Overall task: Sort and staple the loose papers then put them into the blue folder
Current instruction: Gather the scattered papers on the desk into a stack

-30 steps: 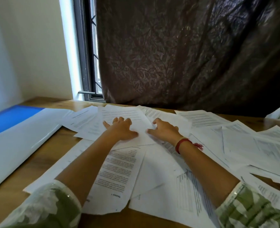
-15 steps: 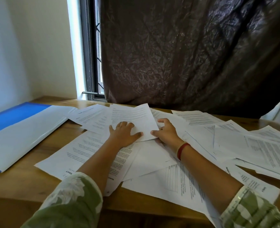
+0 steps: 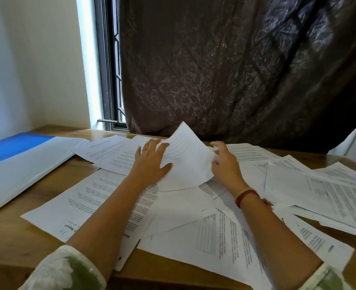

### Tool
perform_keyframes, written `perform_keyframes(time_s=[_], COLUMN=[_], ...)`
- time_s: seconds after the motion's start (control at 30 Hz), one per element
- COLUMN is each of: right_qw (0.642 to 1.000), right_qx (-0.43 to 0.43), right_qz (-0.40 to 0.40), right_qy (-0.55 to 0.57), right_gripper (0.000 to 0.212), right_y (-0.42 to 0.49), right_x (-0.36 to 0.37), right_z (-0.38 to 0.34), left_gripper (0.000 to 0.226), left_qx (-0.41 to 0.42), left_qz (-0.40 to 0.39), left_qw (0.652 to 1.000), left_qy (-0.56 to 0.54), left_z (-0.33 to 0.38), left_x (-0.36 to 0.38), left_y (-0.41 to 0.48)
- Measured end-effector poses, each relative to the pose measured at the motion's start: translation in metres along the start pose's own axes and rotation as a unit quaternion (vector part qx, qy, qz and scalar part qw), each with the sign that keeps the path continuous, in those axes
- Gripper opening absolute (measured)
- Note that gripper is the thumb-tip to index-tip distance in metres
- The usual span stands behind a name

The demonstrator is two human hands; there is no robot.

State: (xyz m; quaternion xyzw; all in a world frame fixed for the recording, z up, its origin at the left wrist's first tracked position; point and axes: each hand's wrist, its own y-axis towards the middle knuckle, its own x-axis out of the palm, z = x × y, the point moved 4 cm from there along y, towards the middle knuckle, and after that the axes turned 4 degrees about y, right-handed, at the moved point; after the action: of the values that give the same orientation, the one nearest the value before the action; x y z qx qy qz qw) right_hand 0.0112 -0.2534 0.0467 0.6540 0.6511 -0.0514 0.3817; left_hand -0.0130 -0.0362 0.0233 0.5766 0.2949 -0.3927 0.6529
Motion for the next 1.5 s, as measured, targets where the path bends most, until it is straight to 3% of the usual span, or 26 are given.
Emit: perform_keyframes(time_s=[0.07,0.13,0.27,0.37,0.43,0.5,0.57,0.63,0.73,0.83,0.93,1.0,1.13,1.23,1.33,1.5], right_qw=[0.998,0.997,0.969,0.950,0.943,0.941,0.944,0.954,0.976,0.975,0.958,0.933,0.904,0.893,0.895,0.904], right_qx=[-0.062,-0.067,-0.012,0.028,0.022,0.017,0.019,0.011,-0.005,0.042,0.161,0.216,0.249,0.295,0.323,0.306], right_qz=[-0.009,-0.006,0.063,0.058,0.039,0.037,0.041,0.046,0.117,0.201,0.104,0.027,-0.047,-0.083,-0.099,-0.120], right_qy=[-0.019,0.042,0.238,0.306,0.330,0.336,0.327,0.295,0.181,0.080,-0.213,-0.287,-0.346,-0.330,-0.291,-0.273], right_gripper=[0.036,0.031,0.027,0.018,0.017,0.018,0.018,0.016,0.015,0.024,0.036,0.042,0.056,0.064,0.074,0.068], right_y=[0.002,0.006,0.009,0.011,0.013,0.014,0.013,0.015,0.016,0.012,0.010,0.003,-0.007,-0.010,-0.012,-0.010], right_x=[-0.006,-0.012,-0.027,-0.033,-0.036,-0.042,-0.047,-0.051,-0.058,-0.076,-0.083,-0.079,-0.078,-0.089,-0.102,-0.106], right_z=[-0.005,-0.008,-0.003,-0.002,-0.003,-0.003,-0.002,-0.001,0.006,0.018,0.033,0.041,0.055,0.074,0.088,0.086], left_gripper=[0.066,0.071,0.072,0.073,0.080,0.078,0.049,0.013,0.010,0.014,0.013,0.013,0.027,0.027,0.036,0.038], left_qx=[0.030,0.061,0.121,0.166,0.166,0.147,0.159,0.191,0.167,0.028,-0.142,-0.216,-0.287,-0.299,-0.272,-0.270], left_qz=[0.048,0.090,0.151,0.182,0.109,-0.026,-0.139,-0.182,-0.160,-0.097,-0.059,-0.083,-0.089,-0.114,-0.118,-0.110], left_qw=[0.998,0.994,0.981,0.969,0.976,0.983,0.977,0.964,0.972,0.974,0.935,0.907,0.887,0.879,0.908,0.907], left_qy=[-0.014,-0.021,-0.022,0.032,0.087,0.104,0.028,-0.022,-0.044,-0.201,-0.320,-0.353,-0.351,-0.353,-0.297,-0.304], left_z=[0.011,0.024,0.042,0.058,0.071,0.074,0.077,0.082,0.080,0.060,0.034,0.027,0.018,0.020,0.019,0.022], left_x=[-0.007,-0.015,-0.024,-0.038,-0.048,-0.054,-0.062,-0.069,-0.086,-0.100,-0.079,-0.048,-0.004,0.013,0.022,0.025], left_y=[0.001,0.001,0.001,0.010,0.021,0.036,0.048,0.056,0.069,0.079,0.066,0.045,0.017,0.004,-0.002,-0.002])
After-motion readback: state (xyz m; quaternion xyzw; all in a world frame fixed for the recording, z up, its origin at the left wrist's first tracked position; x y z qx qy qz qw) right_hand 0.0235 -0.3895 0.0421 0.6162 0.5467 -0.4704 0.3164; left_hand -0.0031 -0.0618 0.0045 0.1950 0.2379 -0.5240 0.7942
